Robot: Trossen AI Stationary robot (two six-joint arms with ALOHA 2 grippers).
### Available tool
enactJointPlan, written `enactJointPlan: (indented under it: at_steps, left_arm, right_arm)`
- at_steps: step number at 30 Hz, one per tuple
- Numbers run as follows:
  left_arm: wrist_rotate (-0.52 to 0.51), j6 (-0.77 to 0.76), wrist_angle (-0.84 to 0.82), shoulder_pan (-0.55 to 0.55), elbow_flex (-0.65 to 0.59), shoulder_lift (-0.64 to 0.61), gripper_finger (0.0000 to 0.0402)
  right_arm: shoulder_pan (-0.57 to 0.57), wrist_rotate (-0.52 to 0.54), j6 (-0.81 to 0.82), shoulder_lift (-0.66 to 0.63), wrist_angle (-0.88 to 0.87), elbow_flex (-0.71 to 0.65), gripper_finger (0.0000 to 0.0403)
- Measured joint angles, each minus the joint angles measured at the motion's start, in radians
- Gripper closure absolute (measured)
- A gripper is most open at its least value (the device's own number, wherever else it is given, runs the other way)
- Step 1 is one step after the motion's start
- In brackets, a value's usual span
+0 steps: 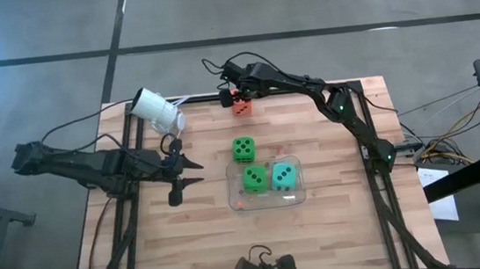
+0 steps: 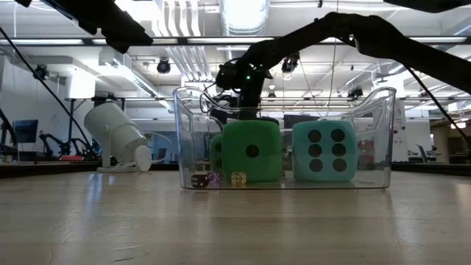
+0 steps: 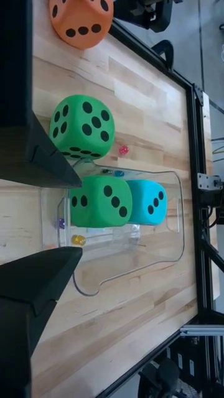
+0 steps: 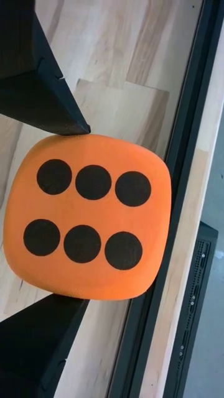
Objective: Pick & Place Dice
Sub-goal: Put the large orange die into the transparent bin
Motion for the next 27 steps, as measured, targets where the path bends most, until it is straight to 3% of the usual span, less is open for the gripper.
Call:
enactJointPlan:
  at_steps: [5,15,27]
  left_arm:
    - [0.000,0.000,0.000,0.000,0.000,0.000,0.0231]
    - [0.000,0.000,0.000,0.000,0.000,0.000,0.0231]
    - [0.000,0.000,0.000,0.000,0.000,0.000,0.0231]
  right_arm:
    - [-0.001,-0.003,0.002,0.000,-0.001,0.000,0.0006]
    - [-0.002,-0.005,0.008,0.000,-0.004,0.000,0.0062]
    - [-0.001,-0.005,0.009,0.000,-0.002,-0.001,0.0039]
